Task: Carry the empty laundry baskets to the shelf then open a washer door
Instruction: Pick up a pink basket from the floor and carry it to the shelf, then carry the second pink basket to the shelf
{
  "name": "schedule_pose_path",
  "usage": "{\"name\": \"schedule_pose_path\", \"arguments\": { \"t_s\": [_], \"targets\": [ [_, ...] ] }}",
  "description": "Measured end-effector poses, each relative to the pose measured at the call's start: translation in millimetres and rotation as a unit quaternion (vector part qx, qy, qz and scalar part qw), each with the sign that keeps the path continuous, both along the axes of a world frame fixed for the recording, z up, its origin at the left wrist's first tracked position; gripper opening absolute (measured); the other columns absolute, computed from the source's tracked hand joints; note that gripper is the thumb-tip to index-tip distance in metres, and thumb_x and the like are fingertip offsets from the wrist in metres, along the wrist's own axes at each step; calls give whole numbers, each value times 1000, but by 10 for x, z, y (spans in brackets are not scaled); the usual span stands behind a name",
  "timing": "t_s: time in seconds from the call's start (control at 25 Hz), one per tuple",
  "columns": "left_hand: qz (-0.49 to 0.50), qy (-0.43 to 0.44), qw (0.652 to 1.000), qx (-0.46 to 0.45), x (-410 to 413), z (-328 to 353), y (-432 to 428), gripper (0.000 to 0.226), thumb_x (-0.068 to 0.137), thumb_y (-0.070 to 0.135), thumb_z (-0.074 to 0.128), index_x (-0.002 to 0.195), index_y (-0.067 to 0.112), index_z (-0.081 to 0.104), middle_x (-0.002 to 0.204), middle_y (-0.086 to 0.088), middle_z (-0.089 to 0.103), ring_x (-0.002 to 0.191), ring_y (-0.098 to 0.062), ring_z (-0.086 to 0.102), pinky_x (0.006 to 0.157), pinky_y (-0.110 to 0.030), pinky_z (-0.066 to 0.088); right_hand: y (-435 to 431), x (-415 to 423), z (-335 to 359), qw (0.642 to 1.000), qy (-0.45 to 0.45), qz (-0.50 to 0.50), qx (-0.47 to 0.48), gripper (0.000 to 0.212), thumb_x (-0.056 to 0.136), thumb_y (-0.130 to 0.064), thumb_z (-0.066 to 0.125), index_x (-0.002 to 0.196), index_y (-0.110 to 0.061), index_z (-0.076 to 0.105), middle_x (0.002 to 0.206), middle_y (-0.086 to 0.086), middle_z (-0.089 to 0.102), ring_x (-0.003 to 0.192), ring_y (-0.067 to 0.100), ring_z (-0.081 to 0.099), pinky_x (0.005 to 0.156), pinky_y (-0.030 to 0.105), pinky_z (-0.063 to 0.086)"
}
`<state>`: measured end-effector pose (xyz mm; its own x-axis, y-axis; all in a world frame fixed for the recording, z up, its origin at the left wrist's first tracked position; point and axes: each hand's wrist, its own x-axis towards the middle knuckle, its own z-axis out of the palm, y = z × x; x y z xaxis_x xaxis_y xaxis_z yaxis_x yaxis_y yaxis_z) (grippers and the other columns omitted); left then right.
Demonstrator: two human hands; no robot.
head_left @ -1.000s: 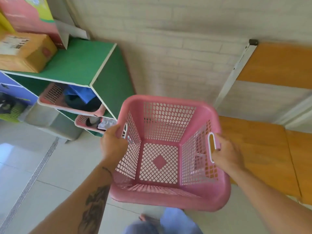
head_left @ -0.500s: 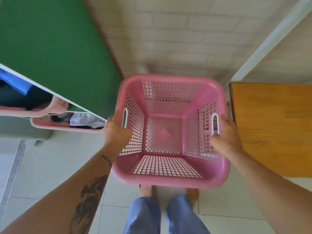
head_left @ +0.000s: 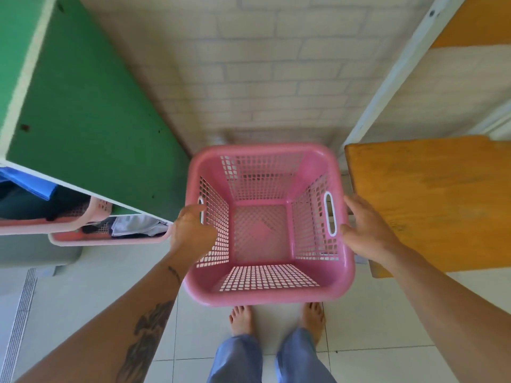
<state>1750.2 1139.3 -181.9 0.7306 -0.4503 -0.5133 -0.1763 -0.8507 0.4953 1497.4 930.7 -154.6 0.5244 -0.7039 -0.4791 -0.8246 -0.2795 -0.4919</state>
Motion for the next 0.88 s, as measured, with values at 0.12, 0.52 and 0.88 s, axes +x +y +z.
{"name": "schedule_pose_path", "arguments": {
  "t_s": [0.12, 0.52, 0.88],
  "targets": [
    [-46, 10, 999, -23, -124, 596, -214, 57, 75, 5, 50, 127, 27, 57, 103, -3, 62, 64, -21, 62, 58, -29, 53, 79, -201, 663, 1000, 22, -20, -7, 62, 93, -23, 54, 149, -17, 29, 156, -2, 26, 144, 13, 24, 112, 27, 26],
    [-356, -66, 923, -130, -1529, 2874, -1609, 49, 85, 10, 48, 132, 24, 51, 133, -2, 57, 90, -22, 64, 71, -24, 52, -21, -1884, 2747, 984, -49, -144, -96, 63, 91, -35, 49, 150, -23, 29, 156, -7, 25, 146, 14, 20, 114, 29, 22],
    [-528, -69, 815, -229, -4629, 4025, -2621, 49, 90, 18, 47, 138, 28, 43, 144, 2, 45, 92, -13, 56, 65, -20, 49, -60, -4855, 3833, 939, -29, -275, -204, 66, 85, -41, 54, 145, -20, 37, 150, 4, 36, 138, 23, 35, 112, 37, 32]
  ]
}}
